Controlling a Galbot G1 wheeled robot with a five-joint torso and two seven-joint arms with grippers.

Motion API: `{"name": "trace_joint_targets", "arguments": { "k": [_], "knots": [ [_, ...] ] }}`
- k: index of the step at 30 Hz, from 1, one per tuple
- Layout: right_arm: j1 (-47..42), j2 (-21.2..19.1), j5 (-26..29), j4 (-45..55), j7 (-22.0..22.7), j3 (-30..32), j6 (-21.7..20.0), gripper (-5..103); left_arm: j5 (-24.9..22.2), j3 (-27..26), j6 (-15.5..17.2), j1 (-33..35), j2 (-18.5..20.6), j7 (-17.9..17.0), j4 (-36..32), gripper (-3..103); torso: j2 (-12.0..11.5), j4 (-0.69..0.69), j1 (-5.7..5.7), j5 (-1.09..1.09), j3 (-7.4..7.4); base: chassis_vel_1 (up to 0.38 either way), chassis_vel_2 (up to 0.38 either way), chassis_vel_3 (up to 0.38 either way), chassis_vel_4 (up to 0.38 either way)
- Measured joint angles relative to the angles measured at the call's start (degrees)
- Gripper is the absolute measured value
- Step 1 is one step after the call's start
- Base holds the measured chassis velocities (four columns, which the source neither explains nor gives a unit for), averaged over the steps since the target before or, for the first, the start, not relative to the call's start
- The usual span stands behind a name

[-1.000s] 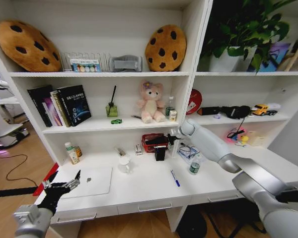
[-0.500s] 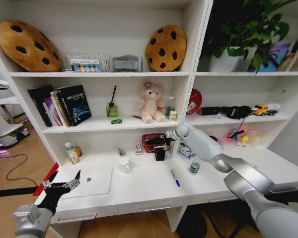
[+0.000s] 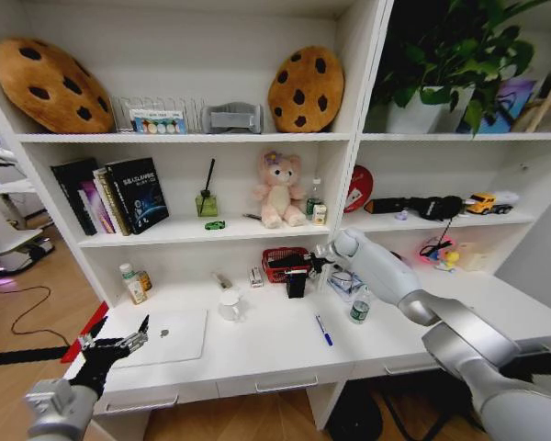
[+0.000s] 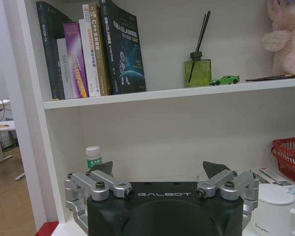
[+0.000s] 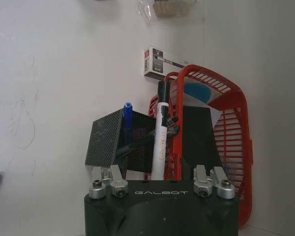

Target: Organize the objects on the table.

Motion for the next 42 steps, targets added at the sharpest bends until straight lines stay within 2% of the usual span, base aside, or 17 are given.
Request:
{"name": "trace_joint_targets", "arguments": {
  "k": [8,10,11,13,14,16,17,18,30,33,34,38,40,41,42],
  "knots": [
    [-0.02,0.57,-0.61,-1.04,0.6,0.13,0.36,48,0.0,0.0,0.0,0.0,0.0,0.0,0.0,100,0.0,0.01,0.0,-0.01,0.0,0.0,0.0,0.0,0.0],
    [-0.01,0.76,-0.91,-1.41,1.05,0.13,0.54,37,0.0,0.0,0.0,0.0,0.0,0.0,0.0,100,0.0,0.0,0.0,0.0,0.0,0.0,0.0,0.0,0.0],
    [-0.01,0.76,-0.91,-1.41,1.05,0.13,0.54,37,0.0,0.0,0.0,0.0,0.0,0.0,0.0,100,0.0,0.0,0.0,0.0,0.0,0.0,0.0,0.0,0.0],
    [-0.01,0.98,-1.33,-1.6,1.33,0.13,0.63,27,0.0,0.0,0.0,0.0,0.0,0.0,0.0,100,0.0,0.01,0.0,0.0,0.0,0.0,0.0,0.0,0.0],
    [-0.01,0.98,-1.33,-1.6,1.33,0.13,0.63,27,0.0,0.0,0.0,0.0,0.0,0.0,0.0,100,0.0,0.01,0.0,0.0,0.0,0.0,0.0,0.0,0.0],
    [-0.01,1.41,-1.5,-2.07,1.52,0.14,0.78,15,0.0,0.0,0.0,0.0,0.0,0.0,0.0,100,0.0,0.0,0.0,-0.01,0.0,0.0,0.0,0.0,0.0],
    [-0.01,1.41,-1.5,-2.07,1.52,0.14,0.78,15,0.0,0.0,0.0,0.0,0.0,0.0,0.0,100,0.0,0.0,0.0,-0.01,0.0,0.0,0.0,0.0,0.0],
    [-0.01,1.6,-1.53,-2.23,1.61,0.14,0.83,11,0.0,0.0,0.0,0.0,0.0,0.0,0.0,100,0.0,0.01,0.0,-0.01,0.0,0.0,0.0,0.0,0.0],
    [-0.14,2.03,-1.39,-2.64,2.2,0.39,0.92,10,0.0,0.0,0.0,0.0,0.0,0.0,0.0,100,0.01,0.01,0.0,0.0,0.0,0.0,0.0,0.0,0.0],
    [-0.53,-0.22,2.37,0.84,3.16,0.45,-0.37,10,0.0,0.0,0.0,0.0,0.0,0.0,0.0,100,-0.01,0.04,0.02,0.01,0.01,0.0,0.0,0.0,0.0],
    [-1.18,-1.82,5.33,3.39,4.75,0.42,-1.66,10,0.0,0.0,0.0,0.0,0.0,0.0,0.0,100,-0.01,0.01,0.02,0.0,0.01,0.0,0.0,0.0,0.0],
    [-2.32,-4.03,9.76,6.87,8.07,0.45,-3.53,10,0.0,0.0,0.0,0.0,0.0,0.0,0.0,100,-0.01,0.01,0.02,0.02,0.01,0.0,0.0,0.0,0.0],
    [-4.8,-7.29,17.4,12.05,13.0,0.61,-6.3,10,0.0,0.0,0.0,0.0,0.0,0.0,0.0,100,0.0,-0.01,0.01,-0.01,0.0,0.0,0.0,0.0,0.0],
    [-4.8,-7.29,17.4,12.05,13.0,0.61,-6.3,10,0.0,0.0,0.0,0.0,0.0,0.0,0.0,100,0.0,-0.01,0.01,-0.01,0.0,0.0,0.0,0.0,0.0],
    [-6.87,-8.46,20.37,14.38,15.66,1.3,-6.58,10,0.0,0.0,0.0,0.0,0.0,0.0,0.0,100,0.0,-0.01,0.01,0.0,0.0,0.0,0.0,0.0,0.0]
  ]
}}
